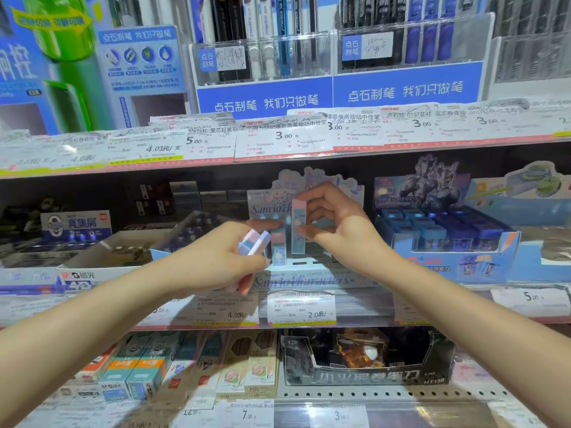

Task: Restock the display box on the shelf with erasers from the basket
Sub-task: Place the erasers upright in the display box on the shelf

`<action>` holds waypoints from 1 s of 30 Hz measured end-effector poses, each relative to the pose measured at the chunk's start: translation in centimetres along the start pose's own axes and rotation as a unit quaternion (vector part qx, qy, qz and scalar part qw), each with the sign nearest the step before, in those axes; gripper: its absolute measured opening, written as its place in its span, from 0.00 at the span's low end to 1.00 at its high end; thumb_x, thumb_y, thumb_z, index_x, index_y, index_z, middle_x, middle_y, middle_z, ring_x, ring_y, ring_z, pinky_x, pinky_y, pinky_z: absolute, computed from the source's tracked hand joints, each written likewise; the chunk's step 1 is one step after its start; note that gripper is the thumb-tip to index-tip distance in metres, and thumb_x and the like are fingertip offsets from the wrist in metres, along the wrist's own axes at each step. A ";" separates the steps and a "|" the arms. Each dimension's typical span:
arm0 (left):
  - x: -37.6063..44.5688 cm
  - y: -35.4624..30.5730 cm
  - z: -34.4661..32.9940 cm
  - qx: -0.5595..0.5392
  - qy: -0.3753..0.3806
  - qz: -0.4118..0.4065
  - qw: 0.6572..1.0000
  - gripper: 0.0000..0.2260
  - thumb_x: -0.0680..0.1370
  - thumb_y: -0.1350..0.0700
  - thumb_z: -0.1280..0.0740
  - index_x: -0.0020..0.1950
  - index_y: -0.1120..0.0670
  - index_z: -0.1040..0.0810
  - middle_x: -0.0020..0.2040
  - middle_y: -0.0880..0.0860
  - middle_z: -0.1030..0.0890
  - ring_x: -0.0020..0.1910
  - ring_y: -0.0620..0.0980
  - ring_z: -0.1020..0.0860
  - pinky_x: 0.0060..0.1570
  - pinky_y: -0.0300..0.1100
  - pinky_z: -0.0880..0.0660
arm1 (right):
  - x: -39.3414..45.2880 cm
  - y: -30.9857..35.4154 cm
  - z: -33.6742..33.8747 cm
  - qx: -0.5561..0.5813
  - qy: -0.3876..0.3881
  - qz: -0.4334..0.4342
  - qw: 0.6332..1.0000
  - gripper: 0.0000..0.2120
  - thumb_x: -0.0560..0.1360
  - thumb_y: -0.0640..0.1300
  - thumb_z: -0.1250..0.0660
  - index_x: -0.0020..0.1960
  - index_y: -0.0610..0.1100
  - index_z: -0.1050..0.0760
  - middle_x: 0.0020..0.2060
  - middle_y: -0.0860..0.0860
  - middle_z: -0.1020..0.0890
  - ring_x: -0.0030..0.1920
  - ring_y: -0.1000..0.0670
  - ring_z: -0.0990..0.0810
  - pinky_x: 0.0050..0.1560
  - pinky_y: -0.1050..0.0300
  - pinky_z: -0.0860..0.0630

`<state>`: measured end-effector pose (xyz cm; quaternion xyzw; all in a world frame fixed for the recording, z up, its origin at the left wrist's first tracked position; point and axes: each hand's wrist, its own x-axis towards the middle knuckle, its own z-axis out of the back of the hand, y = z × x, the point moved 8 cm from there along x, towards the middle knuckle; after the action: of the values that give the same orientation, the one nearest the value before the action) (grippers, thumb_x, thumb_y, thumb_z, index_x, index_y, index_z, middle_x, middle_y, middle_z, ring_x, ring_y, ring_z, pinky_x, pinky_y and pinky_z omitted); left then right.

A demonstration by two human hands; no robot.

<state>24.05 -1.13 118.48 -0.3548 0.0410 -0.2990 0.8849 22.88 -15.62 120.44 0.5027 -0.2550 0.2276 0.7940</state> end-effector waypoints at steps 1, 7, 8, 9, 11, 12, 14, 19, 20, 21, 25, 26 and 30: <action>0.0 0.2 0.0 0.001 0.002 -0.002 1.000 0.11 0.76 0.61 0.35 0.34 0.58 0.31 0.23 0.56 0.22 0.21 0.50 0.32 0.27 0.43 0.35 | 0.0 -0.1 -0.1 -0.003 0.001 0.003 1.000 0.21 0.69 0.33 0.30 0.47 0.58 0.31 0.44 0.46 0.25 0.41 0.57 0.25 0.44 0.68 0.26; 0.3 0.7 0.2 -0.017 0.007 0.007 1.000 0.11 0.76 0.62 0.36 0.33 0.58 0.31 0.22 0.57 0.23 0.20 0.50 0.32 0.26 0.38 0.34 | -0.1 -0.2 -0.2 -0.031 0.011 0.015 0.999 0.21 0.69 0.34 0.29 0.47 0.59 0.31 0.43 0.52 0.23 0.43 0.60 0.25 0.43 0.69 0.26; 0.3 0.7 0.3 -0.018 0.009 0.008 1.000 0.11 0.76 0.62 0.36 0.34 0.58 0.31 0.23 0.58 0.23 0.20 0.50 0.32 0.24 0.37 0.34 | -0.2 -0.2 -0.2 -0.030 0.012 0.017 0.999 0.21 0.69 0.34 0.29 0.46 0.59 0.31 0.42 0.53 0.24 0.43 0.60 0.25 0.43 0.70 0.26; 0.3 0.8 0.3 -0.019 0.011 0.009 1.000 0.10 0.76 0.62 0.36 0.34 0.59 0.31 0.23 0.59 0.23 0.20 0.50 0.32 0.23 0.36 0.35 | -0.2 -0.2 -0.3 -0.029 0.012 0.016 0.999 0.21 0.69 0.34 0.29 0.45 0.59 0.30 0.41 0.54 0.24 0.42 0.60 0.25 0.42 0.71 0.27; 0.3 0.8 0.3 -0.020 0.016 0.009 1.000 0.10 0.76 0.62 0.36 0.35 0.59 0.30 0.23 0.59 0.24 0.19 0.49 0.32 0.22 0.35 0.35 | -0.3 -0.3 -0.3 -0.045 0.012 0.012 0.999 0.21 0.68 0.34 0.29 0.44 0.59 0.30 0.40 0.54 0.22 0.42 0.58 0.24 0.42 0.69 0.26; 0.3 0.8 0.3 -0.018 0.018 0.008 1.000 0.10 0.76 0.62 0.36 0.35 0.60 0.30 0.23 0.59 0.24 0.19 0.49 0.32 0.22 0.35 0.35 | -0.4 -0.4 -0.3 -0.064 0.009 0.010 0.998 0.19 0.68 0.35 0.30 0.44 0.59 0.29 0.41 0.52 0.22 0.43 0.56 0.23 0.43 0.65 0.24; 0.3 0.7 0.3 -0.014 0.020 0.009 1.000 0.10 0.77 0.62 0.36 0.35 0.61 0.30 0.23 0.59 0.24 0.19 0.49 0.32 0.22 0.35 0.35 | -0.4 -0.5 -0.1 -0.087 -0.004 0.015 0.996 0.14 0.69 0.36 0.32 0.43 0.55 0.26 0.43 0.50 0.21 0.44 0.51 0.23 0.43 0.59 0.24; 0.2 0.8 0.3 -0.014 0.023 0.017 1.000 0.13 0.76 0.61 0.35 0.32 0.58 0.31 0.21 0.56 0.24 0.20 0.49 0.31 0.25 0.38 0.34 | -0.2 -0.9 0.0 -0.082 -0.016 0.012 0.996 0.17 0.67 0.30 0.42 0.39 0.50 0.22 0.44 0.52 0.25 0.50 0.57 0.27 0.50 0.76 0.34; 0.1 0.8 0.3 -0.017 0.025 0.018 0.999 0.13 0.76 0.61 0.35 0.32 0.57 0.31 0.21 0.55 0.24 0.20 0.50 0.31 0.27 0.39 0.33 | -0.2 -1.0 0.0 -0.074 -0.014 0.009 0.997 0.18 0.65 0.31 0.44 0.39 0.50 0.22 0.43 0.54 0.25 0.50 0.59 0.27 0.51 0.77 0.35; 0.1 0.8 0.3 -0.019 0.027 0.019 0.999 0.13 0.76 0.61 0.35 0.32 0.57 0.31 0.21 0.55 0.24 0.21 0.50 0.30 0.28 0.40 0.33 | -0.1 -1.0 0.0 -0.065 -0.013 0.007 0.998 0.19 0.63 0.31 0.46 0.38 0.50 0.22 0.43 0.54 0.25 0.50 0.59 0.27 0.51 0.78 0.35; -0.1 0.3 0.4 -0.034 0.025 0.016 0.999 0.13 0.77 0.61 0.35 0.32 0.57 0.30 0.21 0.55 0.24 0.21 0.49 0.31 0.25 0.36 0.32 | 0.2 -1.0 0.1 -0.052 -0.003 -0.014 0.999 0.24 0.65 0.24 0.47 0.41 0.47 0.21 0.45 0.47 0.23 0.48 0.53 0.26 0.49 0.78 0.34; -0.2 0.2 0.6 -0.039 0.016 0.010 0.999 0.14 0.77 0.60 0.35 0.30 0.56 0.29 0.22 0.55 0.24 0.21 0.48 0.31 0.25 0.35 0.32 | 0.2 -0.8 0.1 -0.052 -0.008 -0.020 0.998 0.23 0.66 0.23 0.47 0.42 0.47 0.21 0.44 0.48 0.24 0.46 0.56 0.26 0.46 0.78 0.33; -0.2 -0.4 0.7 -0.111 -0.009 -0.017 0.994 0.08 0.77 0.60 0.35 0.39 0.60 0.22 0.21 0.53 0.25 0.20 0.46 0.32 0.22 0.34 0.35 | -0.2 1.7 -0.2 -0.045 -0.014 -0.003 0.999 0.12 0.70 0.36 0.40 0.47 0.49 0.23 0.40 0.59 0.25 0.38 0.64 0.28 0.39 0.75 0.32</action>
<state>23.83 -0.82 119.19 -0.4540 0.0595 -0.3042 0.8354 21.72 -14.76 121.40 0.4704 -0.2744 0.2063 0.8129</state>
